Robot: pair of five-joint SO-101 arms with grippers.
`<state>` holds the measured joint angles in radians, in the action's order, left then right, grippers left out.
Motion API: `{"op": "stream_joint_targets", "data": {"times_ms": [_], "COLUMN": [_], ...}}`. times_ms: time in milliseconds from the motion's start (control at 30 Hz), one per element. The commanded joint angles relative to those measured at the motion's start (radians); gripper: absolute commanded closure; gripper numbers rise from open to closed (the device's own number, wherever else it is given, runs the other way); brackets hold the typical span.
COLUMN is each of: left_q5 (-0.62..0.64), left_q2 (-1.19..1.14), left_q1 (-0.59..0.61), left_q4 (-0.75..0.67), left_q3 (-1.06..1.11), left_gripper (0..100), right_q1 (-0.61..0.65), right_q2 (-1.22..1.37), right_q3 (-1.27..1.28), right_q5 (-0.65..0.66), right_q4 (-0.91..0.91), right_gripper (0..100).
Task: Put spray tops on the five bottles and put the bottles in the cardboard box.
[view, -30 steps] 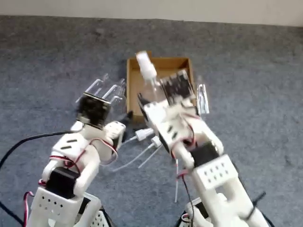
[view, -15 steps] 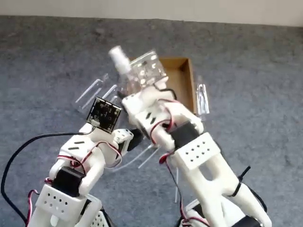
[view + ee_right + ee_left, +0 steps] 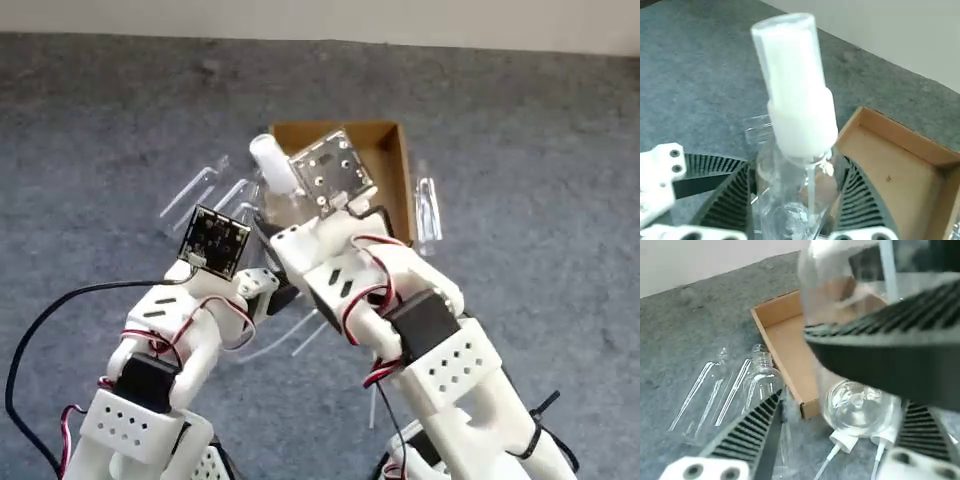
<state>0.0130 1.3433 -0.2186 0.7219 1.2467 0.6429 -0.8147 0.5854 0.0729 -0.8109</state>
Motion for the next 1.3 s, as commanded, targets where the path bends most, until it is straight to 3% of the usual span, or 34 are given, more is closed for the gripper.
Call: {"op": "stream_joint_targets", "data": {"times_ms": [0,333,467,1267], "left_q5": [-0.003,0.0,0.0,0.0], "left_q2": [0.005,0.01,0.01,0.01], "left_q1": [0.028,0.021,0.021,0.021], "left_q4": [-0.025,-0.026,-0.025,-0.026], "left_q3": [-0.004,0.048,0.05,0.071], "left_gripper": [71,71,71,71], "right_q1": [-0.047,-0.12,-0.12,-0.124], "right_q2": [-0.038,-0.047,-0.047,-0.047], "right_q3": [-0.065,0.028,0.099,0.111], "right_q5": [0.011,0.003,0.003,0.003], "right_q4": [-0.007,0.018,0.082,0.084], "right_gripper": [99.5,99.5,99.5,99.5]}}
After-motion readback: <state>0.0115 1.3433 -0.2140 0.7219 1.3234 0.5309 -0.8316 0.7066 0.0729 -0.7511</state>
